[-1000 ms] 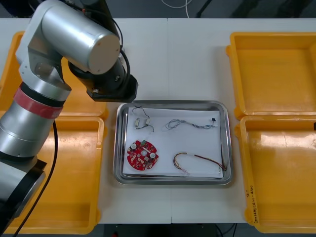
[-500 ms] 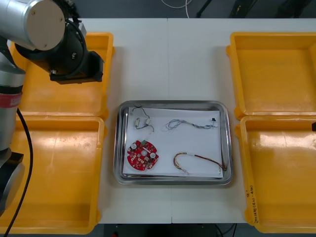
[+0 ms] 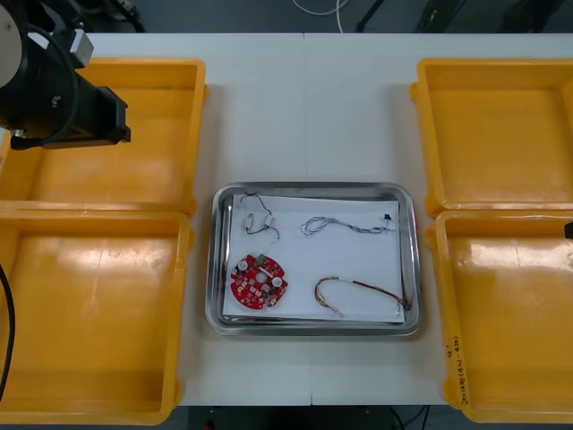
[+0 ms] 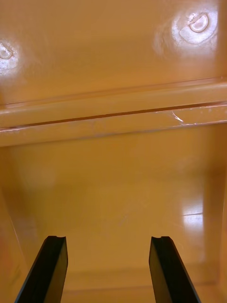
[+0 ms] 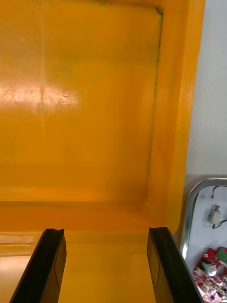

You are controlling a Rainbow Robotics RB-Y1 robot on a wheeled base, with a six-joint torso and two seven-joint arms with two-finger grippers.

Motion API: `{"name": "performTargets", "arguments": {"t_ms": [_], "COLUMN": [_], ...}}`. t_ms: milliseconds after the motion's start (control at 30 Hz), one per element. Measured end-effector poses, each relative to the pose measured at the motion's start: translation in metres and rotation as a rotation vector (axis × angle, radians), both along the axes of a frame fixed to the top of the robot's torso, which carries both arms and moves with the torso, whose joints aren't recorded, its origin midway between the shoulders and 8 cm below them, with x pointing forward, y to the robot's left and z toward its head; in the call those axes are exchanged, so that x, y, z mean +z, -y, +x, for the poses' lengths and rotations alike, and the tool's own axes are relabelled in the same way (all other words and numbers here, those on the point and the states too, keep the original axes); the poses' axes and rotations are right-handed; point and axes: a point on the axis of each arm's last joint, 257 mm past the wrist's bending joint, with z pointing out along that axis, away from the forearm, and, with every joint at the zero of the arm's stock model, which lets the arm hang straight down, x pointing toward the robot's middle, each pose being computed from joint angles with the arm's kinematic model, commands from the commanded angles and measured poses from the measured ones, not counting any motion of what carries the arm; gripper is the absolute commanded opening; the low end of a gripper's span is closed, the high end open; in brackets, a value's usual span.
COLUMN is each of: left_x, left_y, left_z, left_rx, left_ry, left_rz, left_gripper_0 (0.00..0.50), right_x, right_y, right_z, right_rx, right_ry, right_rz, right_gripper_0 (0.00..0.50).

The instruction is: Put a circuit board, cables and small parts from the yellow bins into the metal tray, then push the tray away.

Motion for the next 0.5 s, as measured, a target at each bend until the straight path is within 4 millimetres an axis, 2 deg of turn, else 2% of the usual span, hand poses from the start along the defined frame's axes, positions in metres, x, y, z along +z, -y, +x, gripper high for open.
{"name": "performTargets", "arguments": {"t_ms": [500], "left_x": [-0.015], "left_y": [-0.038], "left_z": [-0.029], "left_rx": [0.022], "left_ry": [-0.017], "left_rz": [-0.002], "left_gripper_0": [0.5], "right_x": [0.0], "right_y": [-0.002], "right_z": [-0.001], "right_rx": [0.004], "right_ry": [-0.002], "right_rz": [0.006], "right_gripper_0": [0.5]}}
